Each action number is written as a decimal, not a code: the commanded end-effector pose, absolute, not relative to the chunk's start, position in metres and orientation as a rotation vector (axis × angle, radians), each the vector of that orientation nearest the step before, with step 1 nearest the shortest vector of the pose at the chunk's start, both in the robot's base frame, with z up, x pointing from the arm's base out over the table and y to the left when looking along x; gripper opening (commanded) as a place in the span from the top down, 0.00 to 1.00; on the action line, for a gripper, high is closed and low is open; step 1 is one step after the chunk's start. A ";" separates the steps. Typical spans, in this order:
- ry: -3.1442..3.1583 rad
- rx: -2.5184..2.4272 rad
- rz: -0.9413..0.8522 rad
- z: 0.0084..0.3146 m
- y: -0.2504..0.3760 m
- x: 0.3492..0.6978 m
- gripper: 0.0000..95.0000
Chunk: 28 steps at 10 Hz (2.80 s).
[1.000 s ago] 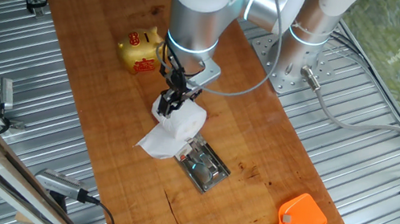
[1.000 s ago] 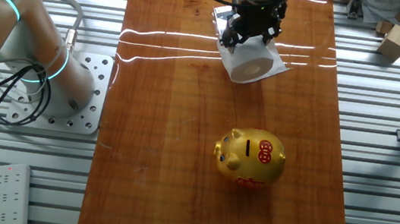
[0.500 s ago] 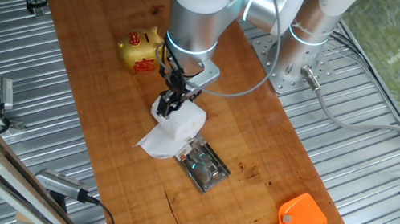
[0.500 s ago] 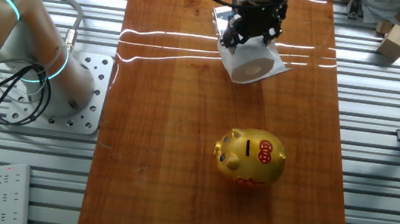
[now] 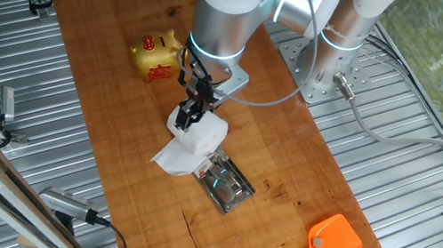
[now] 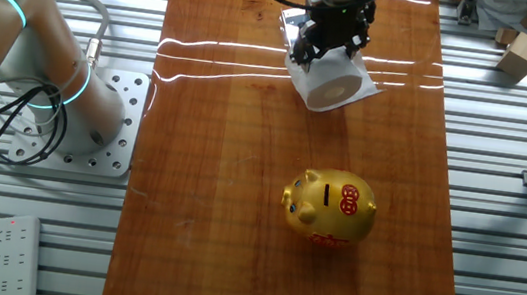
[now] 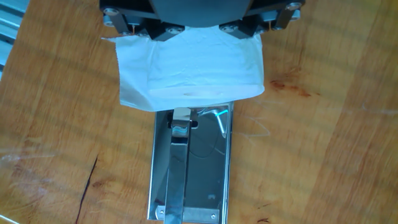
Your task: Take the roll of paper down from the shelf
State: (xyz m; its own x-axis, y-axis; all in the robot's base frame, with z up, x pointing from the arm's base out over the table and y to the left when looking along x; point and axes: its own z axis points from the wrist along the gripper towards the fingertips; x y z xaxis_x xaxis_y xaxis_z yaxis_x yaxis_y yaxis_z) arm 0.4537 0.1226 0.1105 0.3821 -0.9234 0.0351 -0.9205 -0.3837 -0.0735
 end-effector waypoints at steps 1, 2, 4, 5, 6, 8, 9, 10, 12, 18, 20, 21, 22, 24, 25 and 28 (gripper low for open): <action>1.719 -2.574 -0.103 0.110 0.123 0.454 0.40; 1.718 -2.575 -0.105 0.110 0.123 0.454 0.40; 1.718 -2.581 -0.109 0.109 0.124 0.454 0.40; 1.719 -2.583 -0.114 0.109 0.124 0.455 0.40; 1.720 -2.584 -0.115 0.108 0.125 0.455 0.40; 1.723 -2.582 -0.122 0.104 0.126 0.453 0.40; 1.722 -2.581 -0.125 0.103 0.127 0.453 0.40; 1.723 -2.580 -0.127 0.099 0.128 0.452 0.40; 1.726 -2.575 -0.126 0.097 0.130 0.452 0.40; 1.727 -2.572 -0.126 0.096 0.130 0.452 0.40; 1.726 -2.573 -0.127 0.096 0.130 0.452 0.40; 1.726 -2.574 -0.127 0.096 0.130 0.452 0.40; 1.726 -2.574 -0.128 0.096 0.130 0.452 0.40; 1.728 -2.571 -0.128 0.096 0.130 0.452 0.40; 1.726 -2.572 -0.129 0.096 0.130 0.452 0.40; 1.726 -2.572 -0.128 0.096 0.130 0.452 0.40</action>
State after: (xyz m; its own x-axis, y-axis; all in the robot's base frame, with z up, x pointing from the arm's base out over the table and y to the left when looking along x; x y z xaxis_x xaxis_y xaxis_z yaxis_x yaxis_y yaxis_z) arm 0.4517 0.1299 0.0967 0.3759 -0.9256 0.0450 -0.9222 -0.3784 -0.0797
